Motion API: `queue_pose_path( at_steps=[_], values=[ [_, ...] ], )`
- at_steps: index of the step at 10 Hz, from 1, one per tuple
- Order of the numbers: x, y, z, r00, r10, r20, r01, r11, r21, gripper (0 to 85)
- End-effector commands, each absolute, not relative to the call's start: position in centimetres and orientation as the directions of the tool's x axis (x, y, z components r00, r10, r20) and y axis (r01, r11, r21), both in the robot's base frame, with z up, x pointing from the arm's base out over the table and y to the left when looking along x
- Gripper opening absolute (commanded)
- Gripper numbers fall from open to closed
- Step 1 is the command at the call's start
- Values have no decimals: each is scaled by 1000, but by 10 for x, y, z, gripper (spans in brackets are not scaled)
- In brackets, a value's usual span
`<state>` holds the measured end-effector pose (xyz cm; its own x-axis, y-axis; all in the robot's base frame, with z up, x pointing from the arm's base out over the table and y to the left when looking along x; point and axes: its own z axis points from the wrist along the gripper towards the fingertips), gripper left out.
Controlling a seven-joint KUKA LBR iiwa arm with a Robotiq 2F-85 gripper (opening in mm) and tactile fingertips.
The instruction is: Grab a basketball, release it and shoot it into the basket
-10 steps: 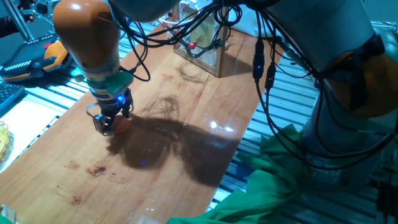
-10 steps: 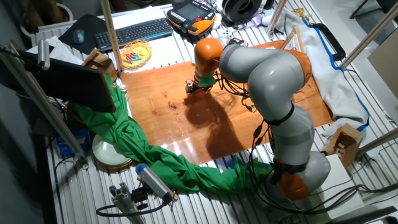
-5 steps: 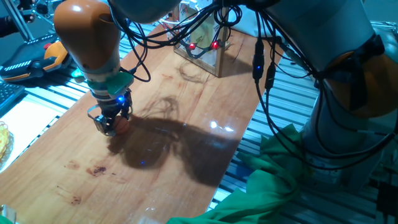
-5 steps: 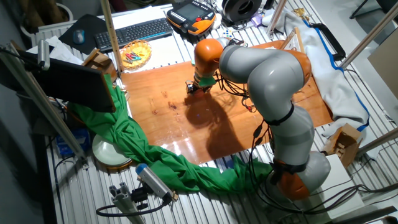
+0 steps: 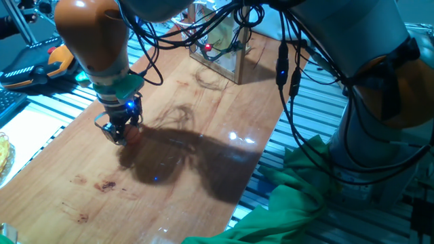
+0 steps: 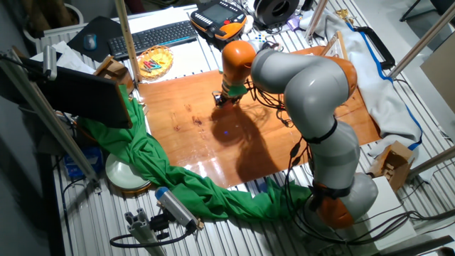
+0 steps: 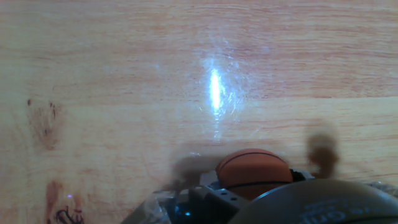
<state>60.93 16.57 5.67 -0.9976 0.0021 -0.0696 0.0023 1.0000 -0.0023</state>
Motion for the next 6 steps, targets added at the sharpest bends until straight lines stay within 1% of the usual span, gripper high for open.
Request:
queue_pose_path(
  at_steps=[1,3,4,6],
  values=[
    [609,165,64,-998,5,-69,6,1000,-6,70],
    [610,157,86,-998,22,-66,22,1000,0,13],
    [610,151,98,-997,40,-64,39,999,15,10],
    [608,135,126,-996,54,-64,53,999,13,10]
  ],
)
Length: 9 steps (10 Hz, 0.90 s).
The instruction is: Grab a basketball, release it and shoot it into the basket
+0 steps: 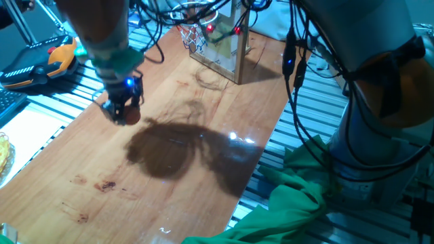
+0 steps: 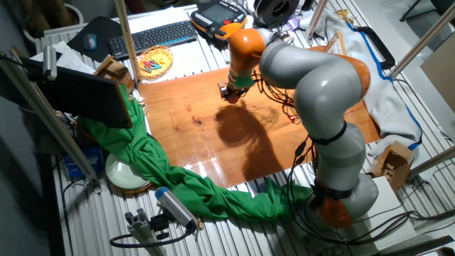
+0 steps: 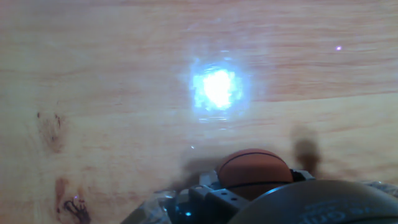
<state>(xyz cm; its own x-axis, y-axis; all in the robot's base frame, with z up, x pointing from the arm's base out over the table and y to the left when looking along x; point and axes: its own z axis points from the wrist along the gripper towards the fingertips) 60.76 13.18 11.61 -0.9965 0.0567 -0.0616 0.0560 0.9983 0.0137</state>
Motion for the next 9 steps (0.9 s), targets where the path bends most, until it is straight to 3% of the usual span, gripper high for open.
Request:
queue_pose_path(
  at_steps=[1,5,9],
  values=[
    [607,122,142,-997,60,-58,59,998,14,10],
    [600,88,174,-992,114,-55,116,993,-20,10],
    [594,65,187,-979,201,-44,202,979,-24,10]
  ],
)
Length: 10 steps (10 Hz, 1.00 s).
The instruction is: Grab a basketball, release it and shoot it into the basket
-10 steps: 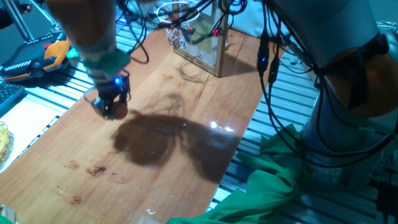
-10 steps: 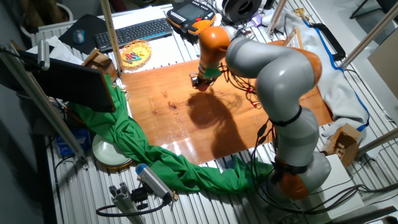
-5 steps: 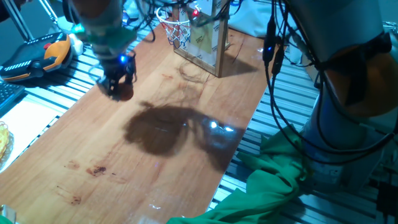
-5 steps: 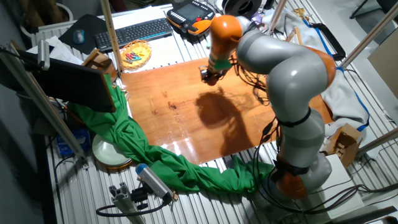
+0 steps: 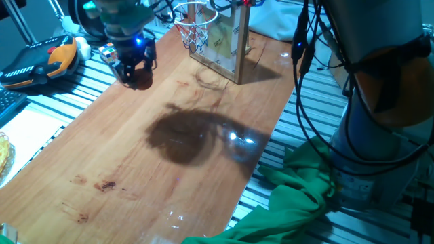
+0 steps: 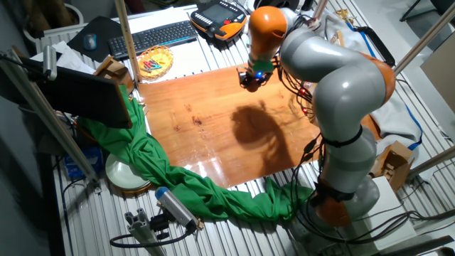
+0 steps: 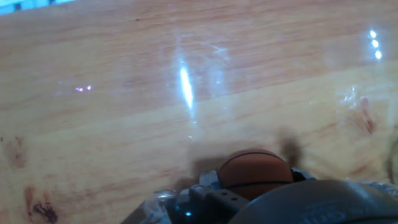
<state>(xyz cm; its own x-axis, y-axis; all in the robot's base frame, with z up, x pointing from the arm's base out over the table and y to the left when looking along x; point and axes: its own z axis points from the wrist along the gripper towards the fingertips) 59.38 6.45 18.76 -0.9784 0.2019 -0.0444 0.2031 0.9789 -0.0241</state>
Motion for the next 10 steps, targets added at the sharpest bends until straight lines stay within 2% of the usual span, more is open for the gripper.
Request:
queue_pose_path(
  at_steps=[1,5,8,10],
  values=[
    [592,63,189,-976,214,-45,215,976,-32,10],
    [590,58,191,-973,229,7,229,973,19,10],
    [590,58,191,-961,278,-9,278,960,-13,10],
    [590,58,191,-966,254,-40,256,966,-46,10]
  ],
)
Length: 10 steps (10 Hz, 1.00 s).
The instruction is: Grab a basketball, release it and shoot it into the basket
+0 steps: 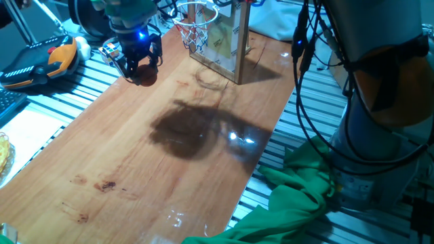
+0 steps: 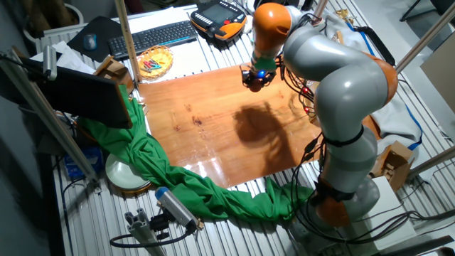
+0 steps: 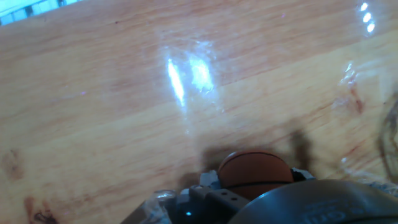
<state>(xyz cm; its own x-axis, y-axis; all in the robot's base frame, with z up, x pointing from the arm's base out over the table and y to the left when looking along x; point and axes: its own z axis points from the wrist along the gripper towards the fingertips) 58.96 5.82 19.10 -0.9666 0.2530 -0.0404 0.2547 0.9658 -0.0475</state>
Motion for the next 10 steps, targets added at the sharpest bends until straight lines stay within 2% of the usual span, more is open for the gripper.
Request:
queue_pose_path(
  at_steps=[1,5,10],
  values=[
    [590,58,191,-968,247,-45,250,966,-61,10],
    [590,58,191,-967,253,-33,254,965,-63,10],
    [578,23,247,-968,250,-24,251,966,-65,10]
  ],
)
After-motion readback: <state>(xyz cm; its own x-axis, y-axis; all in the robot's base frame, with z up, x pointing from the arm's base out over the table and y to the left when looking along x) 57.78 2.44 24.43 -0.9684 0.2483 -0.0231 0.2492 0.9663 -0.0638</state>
